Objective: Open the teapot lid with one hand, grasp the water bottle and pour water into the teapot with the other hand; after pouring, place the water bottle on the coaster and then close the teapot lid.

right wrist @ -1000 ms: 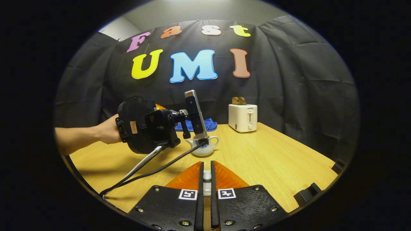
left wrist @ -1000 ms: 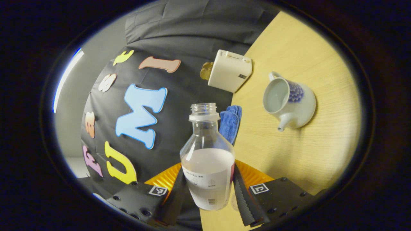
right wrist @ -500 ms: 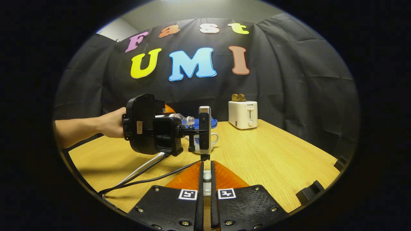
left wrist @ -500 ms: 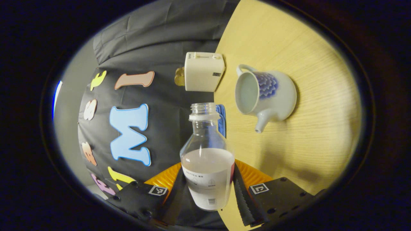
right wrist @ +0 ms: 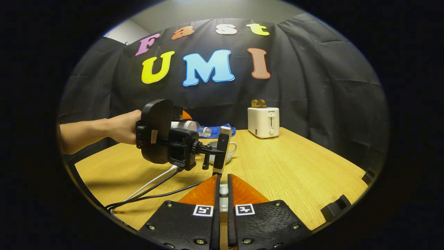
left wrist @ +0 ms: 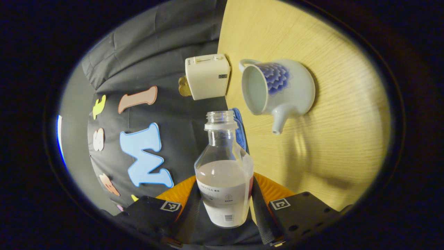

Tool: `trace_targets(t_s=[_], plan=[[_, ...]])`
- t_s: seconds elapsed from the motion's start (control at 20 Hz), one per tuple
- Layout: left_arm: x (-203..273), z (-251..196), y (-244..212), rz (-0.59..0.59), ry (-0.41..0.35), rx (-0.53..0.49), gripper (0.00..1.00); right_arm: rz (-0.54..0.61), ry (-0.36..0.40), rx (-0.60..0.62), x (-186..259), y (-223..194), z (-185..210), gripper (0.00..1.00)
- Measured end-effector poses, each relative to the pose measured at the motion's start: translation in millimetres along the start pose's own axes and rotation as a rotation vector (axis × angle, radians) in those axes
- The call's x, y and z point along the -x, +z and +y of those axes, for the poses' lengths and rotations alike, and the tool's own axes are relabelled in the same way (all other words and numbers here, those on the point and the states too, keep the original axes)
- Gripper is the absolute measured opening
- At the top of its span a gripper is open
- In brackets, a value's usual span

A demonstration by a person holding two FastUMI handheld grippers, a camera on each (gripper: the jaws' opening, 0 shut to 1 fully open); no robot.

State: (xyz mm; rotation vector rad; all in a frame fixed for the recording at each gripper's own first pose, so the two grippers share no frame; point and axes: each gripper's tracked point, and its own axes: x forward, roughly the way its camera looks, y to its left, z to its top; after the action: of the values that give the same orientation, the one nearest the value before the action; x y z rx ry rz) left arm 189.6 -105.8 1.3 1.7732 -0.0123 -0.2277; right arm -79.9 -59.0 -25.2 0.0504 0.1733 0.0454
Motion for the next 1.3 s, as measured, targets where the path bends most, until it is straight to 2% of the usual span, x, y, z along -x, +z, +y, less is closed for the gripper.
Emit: trace_targets(t_s=[0.25,0.65,1.3], plan=[[0,2,1,0.001,-0.008,-0.060,0.85,0.001,0.000,-0.005,1,0,-1,0.09],[2,16,9,-0.013,0.035,-0.140,0.85,0.000,-0.002,-0.012,1,-1,-3,0.09],[1,23,6,-0.002,0.054,-0.202,0.85,0.000,-0.010,-0.010,2,-1,-6,0.09]])
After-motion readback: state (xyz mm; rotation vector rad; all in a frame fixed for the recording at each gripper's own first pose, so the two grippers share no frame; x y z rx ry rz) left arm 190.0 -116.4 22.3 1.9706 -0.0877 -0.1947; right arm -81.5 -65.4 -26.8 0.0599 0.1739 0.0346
